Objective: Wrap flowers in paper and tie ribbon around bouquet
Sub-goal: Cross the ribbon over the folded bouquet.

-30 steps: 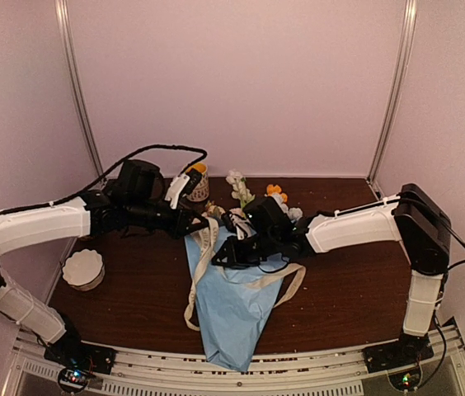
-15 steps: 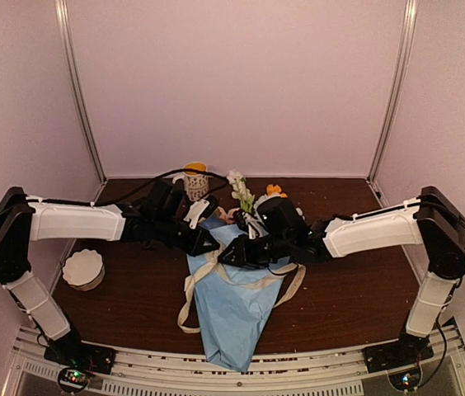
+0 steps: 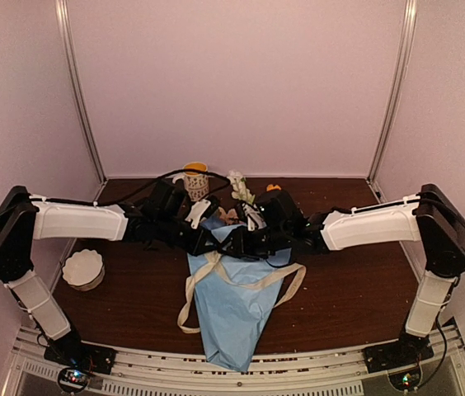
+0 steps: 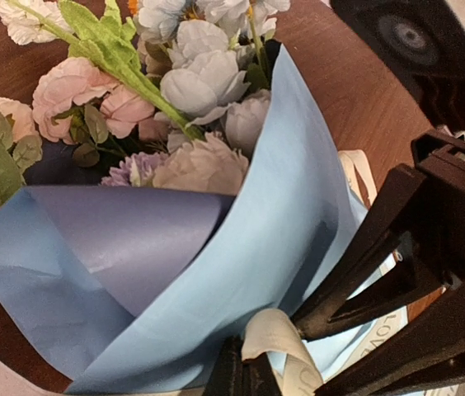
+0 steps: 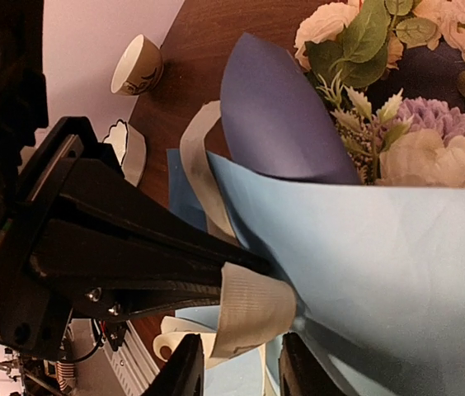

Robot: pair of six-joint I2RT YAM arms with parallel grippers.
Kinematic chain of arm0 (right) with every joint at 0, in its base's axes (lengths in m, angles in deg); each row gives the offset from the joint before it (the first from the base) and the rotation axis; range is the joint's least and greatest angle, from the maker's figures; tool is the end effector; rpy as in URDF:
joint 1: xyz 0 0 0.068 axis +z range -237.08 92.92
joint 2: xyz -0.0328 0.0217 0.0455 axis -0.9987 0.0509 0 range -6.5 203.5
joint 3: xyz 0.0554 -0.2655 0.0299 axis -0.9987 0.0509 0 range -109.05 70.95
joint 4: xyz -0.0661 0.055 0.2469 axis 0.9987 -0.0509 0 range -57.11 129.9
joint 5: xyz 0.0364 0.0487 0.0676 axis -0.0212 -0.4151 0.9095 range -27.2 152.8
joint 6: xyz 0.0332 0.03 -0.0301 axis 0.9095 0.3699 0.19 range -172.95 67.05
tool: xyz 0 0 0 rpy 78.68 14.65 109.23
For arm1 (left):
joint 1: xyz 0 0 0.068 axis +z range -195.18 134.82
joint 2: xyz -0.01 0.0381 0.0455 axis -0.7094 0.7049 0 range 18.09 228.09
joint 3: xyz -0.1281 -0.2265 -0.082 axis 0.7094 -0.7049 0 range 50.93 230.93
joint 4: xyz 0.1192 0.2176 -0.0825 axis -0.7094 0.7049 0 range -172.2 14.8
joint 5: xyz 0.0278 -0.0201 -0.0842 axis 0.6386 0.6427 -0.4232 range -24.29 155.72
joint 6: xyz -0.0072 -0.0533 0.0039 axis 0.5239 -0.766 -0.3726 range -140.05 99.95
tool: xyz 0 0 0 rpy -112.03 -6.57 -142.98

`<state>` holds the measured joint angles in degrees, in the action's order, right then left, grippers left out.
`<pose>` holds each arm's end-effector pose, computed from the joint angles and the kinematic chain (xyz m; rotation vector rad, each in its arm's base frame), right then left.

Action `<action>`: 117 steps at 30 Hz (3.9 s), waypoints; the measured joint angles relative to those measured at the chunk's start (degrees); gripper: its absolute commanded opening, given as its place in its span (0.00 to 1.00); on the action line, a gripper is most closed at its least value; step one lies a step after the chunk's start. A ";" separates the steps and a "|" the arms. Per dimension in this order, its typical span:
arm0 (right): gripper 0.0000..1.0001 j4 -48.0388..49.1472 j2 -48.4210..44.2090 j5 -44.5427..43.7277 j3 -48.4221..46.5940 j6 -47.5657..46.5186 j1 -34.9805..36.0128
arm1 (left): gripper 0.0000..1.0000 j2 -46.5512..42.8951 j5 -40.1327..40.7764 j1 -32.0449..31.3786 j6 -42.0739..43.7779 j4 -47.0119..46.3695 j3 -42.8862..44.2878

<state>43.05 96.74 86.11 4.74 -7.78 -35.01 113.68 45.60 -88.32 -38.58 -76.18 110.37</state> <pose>0.2352 0.3247 0.2114 -0.4171 2.4337 1.3164 0.2533 -0.2540 0.2080 0.7066 2.3402 -0.9250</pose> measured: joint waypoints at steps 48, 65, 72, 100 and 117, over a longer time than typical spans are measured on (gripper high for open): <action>0.00 -4.83 -4.74 -7.85 11.06 3.74 -7.06 | 0.49 -10.51 21.42 -5.62 21.88 4.61 -3.67; 0.00 -4.81 -2.93 -7.10 10.08 4.57 -7.06 | 0.69 3.54 17.16 -20.28 47.25 13.38 2.10; 0.00 -4.92 -2.93 -6.95 10.05 4.55 -7.06 | 0.68 3.41 19.30 -20.28 48.98 12.74 1.62; 0.00 -8.07 -5.03 -5.49 10.23 3.17 -6.73 | 0.40 4.94 23.10 -20.28 53.42 2.47 -4.13; 0.00 -22.86 -6.56 -3.19 8.66 -8.33 -4.04 | 0.00 -4.68 23.02 -18.01 48.11 -5.01 -6.88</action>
<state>20.19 90.18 82.92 13.39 -16.11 -39.05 109.00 68.61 -106.33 9.53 -81.18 103.48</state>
